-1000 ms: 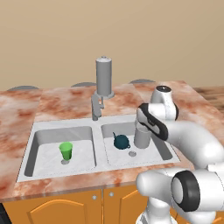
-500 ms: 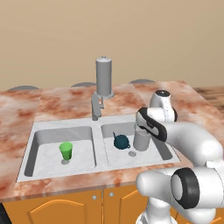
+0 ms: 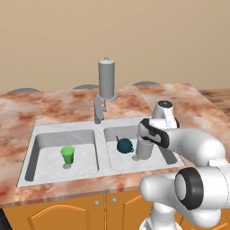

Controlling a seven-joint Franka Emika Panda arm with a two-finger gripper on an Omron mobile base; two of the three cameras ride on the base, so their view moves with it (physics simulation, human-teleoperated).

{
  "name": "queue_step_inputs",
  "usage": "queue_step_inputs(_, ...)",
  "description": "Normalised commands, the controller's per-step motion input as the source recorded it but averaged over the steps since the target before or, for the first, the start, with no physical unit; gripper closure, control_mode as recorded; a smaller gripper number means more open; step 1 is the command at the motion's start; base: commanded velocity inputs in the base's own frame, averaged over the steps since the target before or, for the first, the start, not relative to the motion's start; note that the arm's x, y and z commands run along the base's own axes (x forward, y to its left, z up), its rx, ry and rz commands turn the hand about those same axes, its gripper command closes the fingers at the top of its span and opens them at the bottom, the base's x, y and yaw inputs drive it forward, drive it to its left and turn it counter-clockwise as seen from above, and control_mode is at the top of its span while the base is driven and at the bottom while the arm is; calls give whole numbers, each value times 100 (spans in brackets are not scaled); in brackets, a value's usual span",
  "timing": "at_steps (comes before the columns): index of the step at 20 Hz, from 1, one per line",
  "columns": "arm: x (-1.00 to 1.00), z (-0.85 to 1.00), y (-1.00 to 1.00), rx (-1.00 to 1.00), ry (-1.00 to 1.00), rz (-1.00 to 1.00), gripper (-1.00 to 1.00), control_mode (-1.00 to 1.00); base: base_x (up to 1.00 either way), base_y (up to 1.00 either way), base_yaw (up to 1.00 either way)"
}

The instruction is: Pick the glass cup and teapot and place them in the sink. Then turn on the water.

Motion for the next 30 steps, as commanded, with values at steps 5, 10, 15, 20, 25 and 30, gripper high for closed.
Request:
queue_step_inputs(5, 25, -20, 0, 0, 0, 0, 100, -100, 0, 0, 0)
queue_step_inputs(10, 18, -11, 0, 0, 0, 0, 100, -100, 0, 0, 0)
queue_step_inputs(15, 10, -14, 0, 0, 0, 0, 100, -100, 0, 0, 0)
queue_step_inputs(20, 8, -16, 0, 0, 0, 0, 100, -100, 0, 0, 0)
queue_step_inputs(25, 8, -19, 0, 0, 0, 0, 100, -100, 0, 0, 0)
queue_step_inputs(30, 5, -21, 0, 0, 0, 0, 100, -100, 0, 0, 0)
